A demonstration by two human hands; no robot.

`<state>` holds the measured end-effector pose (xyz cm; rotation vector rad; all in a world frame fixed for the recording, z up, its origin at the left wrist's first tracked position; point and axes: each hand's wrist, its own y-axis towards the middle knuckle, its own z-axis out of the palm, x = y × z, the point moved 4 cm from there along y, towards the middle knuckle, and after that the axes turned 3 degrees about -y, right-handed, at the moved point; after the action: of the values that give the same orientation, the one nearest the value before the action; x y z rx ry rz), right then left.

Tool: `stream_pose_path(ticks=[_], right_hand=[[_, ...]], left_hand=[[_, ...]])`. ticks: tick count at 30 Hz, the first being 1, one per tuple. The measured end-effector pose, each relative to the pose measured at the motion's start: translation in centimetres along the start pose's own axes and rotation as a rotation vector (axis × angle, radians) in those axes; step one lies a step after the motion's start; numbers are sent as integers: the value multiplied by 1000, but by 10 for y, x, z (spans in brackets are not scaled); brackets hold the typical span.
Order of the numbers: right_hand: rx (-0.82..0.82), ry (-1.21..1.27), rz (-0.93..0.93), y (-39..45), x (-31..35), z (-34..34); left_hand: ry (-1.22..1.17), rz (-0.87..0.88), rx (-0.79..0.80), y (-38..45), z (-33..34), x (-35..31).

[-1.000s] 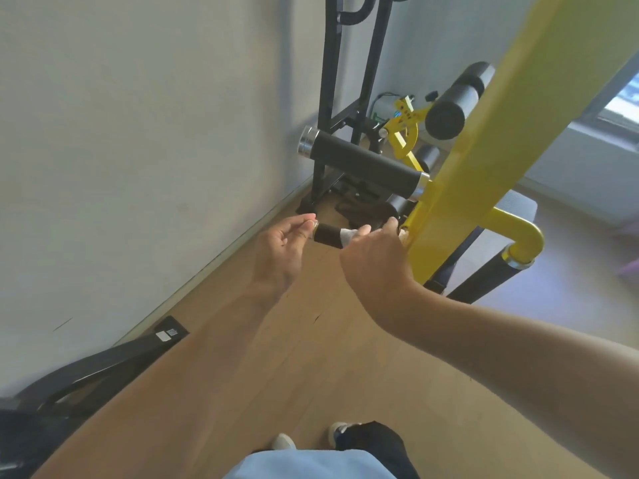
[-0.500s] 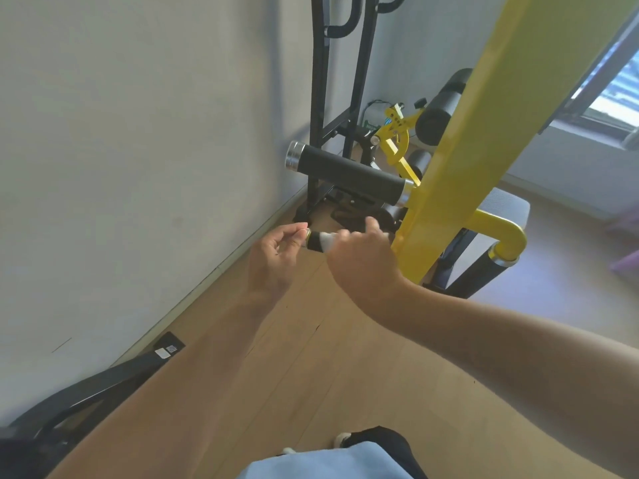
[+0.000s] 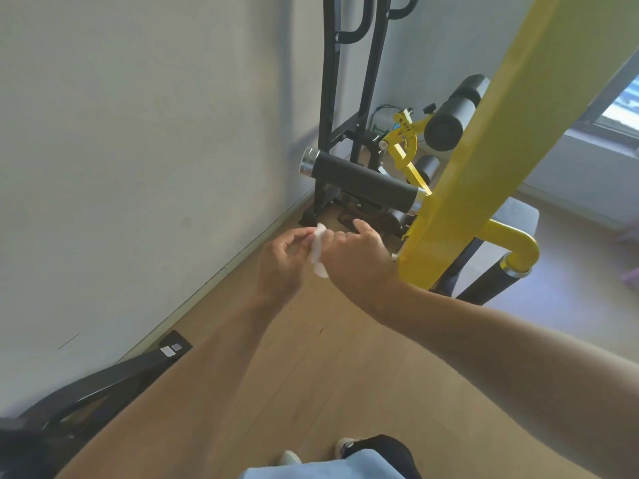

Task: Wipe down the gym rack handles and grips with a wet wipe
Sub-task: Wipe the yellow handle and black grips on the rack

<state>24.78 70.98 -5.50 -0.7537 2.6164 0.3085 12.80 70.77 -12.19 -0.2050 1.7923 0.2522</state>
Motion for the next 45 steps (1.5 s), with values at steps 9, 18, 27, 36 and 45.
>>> stream_pose_path(ticks=[9, 18, 27, 36, 45], right_hand=[[133, -190, -28, -27, -21, 12], [-149, 216, 67, -7, 7, 11], [-12, 390, -77, -45, -17, -53], [-790, 550, 86, -34, -65, -136], [-506, 879, 163, -26, -49, -119]], left_hand=[[54, 15, 37, 2, -5, -3], [107, 59, 19, -2, -14, -5], [51, 96, 35, -1, -35, -38], [204, 675, -60, -9, -72, -154], [364, 652, 85, -1, -70, -148]])
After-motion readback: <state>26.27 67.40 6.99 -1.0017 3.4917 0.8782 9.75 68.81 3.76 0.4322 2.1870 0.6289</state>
